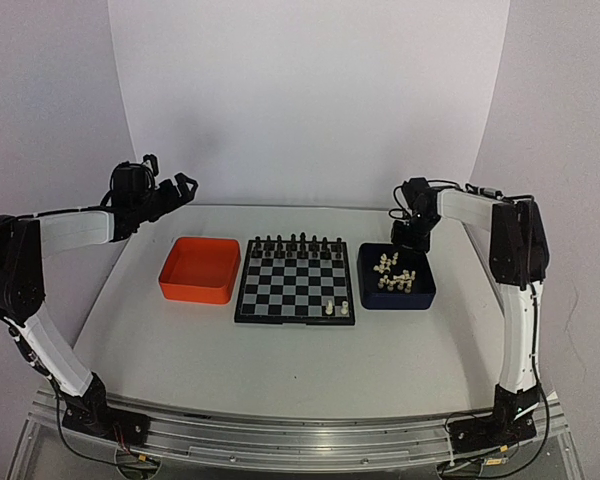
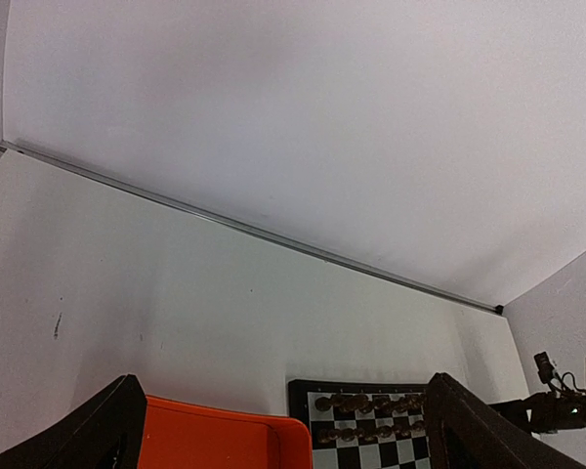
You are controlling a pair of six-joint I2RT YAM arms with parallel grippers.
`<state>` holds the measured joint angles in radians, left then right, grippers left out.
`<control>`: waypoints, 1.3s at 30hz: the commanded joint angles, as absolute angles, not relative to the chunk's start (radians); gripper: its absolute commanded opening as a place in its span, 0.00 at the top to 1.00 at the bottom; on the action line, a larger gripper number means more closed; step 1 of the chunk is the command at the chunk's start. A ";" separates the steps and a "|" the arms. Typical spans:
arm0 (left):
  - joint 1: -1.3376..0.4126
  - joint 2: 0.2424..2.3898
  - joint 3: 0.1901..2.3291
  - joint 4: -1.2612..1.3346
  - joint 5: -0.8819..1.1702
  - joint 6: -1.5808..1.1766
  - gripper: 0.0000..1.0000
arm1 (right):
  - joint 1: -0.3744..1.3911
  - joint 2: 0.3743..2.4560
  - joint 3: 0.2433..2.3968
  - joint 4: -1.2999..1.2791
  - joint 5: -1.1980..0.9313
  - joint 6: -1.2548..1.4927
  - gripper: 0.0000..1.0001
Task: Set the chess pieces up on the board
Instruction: Pick up the chess piece from the storage box.
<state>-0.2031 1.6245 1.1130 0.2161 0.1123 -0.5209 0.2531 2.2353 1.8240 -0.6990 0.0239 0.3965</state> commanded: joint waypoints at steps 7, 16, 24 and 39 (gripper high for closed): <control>-0.207 1.622 1.160 0.223 0.098 -0.500 0.00 | 0.249 2.275 1.866 -0.674 0.035 0.379 0.73; -0.209 1.621 1.157 0.223 0.100 -0.500 0.00 | 0.249 2.277 1.856 -0.647 0.026 0.394 0.82; -0.209 1.608 1.143 0.222 0.089 -0.497 0.00 | 0.251 2.270 1.839 -0.638 0.024 0.399 0.94; -0.209 1.567 1.118 0.226 0.093 -0.494 0.00 | 0.251 2.086 1.710 -0.640 0.105 0.380 1.00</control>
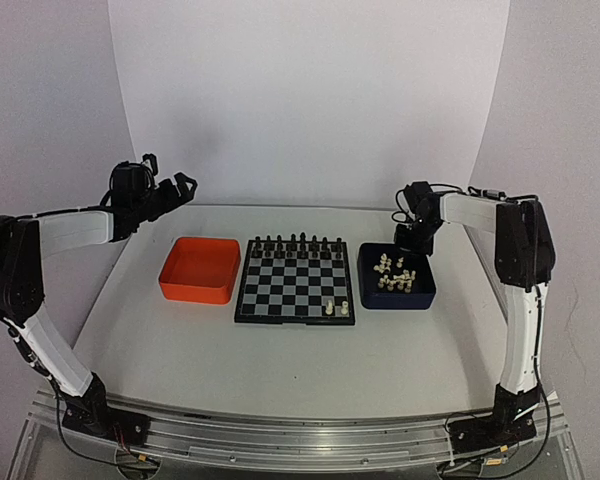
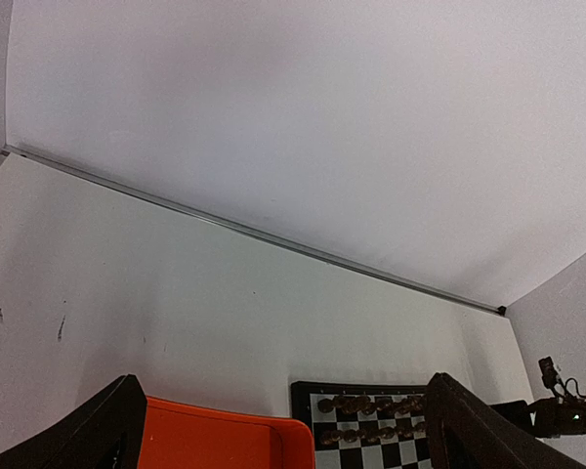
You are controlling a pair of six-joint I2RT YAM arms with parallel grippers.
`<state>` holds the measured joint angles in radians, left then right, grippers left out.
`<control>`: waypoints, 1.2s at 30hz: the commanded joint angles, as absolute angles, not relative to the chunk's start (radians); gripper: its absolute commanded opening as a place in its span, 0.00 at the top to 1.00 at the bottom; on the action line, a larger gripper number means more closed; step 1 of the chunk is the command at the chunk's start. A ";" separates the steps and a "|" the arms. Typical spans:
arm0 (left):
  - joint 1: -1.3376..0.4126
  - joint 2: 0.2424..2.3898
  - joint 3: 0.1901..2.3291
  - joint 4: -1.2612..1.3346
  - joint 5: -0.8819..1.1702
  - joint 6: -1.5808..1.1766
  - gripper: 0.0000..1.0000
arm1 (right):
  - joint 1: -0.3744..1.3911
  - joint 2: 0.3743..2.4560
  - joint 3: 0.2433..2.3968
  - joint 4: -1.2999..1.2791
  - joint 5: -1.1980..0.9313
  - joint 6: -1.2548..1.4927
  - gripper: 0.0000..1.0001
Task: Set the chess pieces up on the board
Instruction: Pick up the chess piece from the storage box, then place the chess piece on the chessboard.
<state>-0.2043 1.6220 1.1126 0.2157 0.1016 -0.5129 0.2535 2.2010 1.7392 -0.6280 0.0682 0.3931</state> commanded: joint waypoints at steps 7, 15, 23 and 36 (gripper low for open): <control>-0.208 1.536 1.098 0.225 0.112 -0.497 0.00 | 0.274 1.954 1.656 -0.643 0.059 0.380 1.00; -0.208 1.485 1.094 0.170 0.121 -0.465 0.00 | 0.496 1.845 1.650 -0.693 0.130 0.339 1.00; -0.208 1.416 1.056 0.118 0.130 -0.433 0.00 | 0.719 1.897 1.698 -0.718 0.138 0.433 1.00; -0.208 1.361 0.996 0.112 0.207 -0.459 0.00 | 0.874 2.070 1.801 -0.747 0.120 0.447 1.00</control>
<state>-0.2043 1.3964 1.0073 0.0867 0.1412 -0.4452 0.8680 2.0330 1.7520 -0.7167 0.1150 0.4359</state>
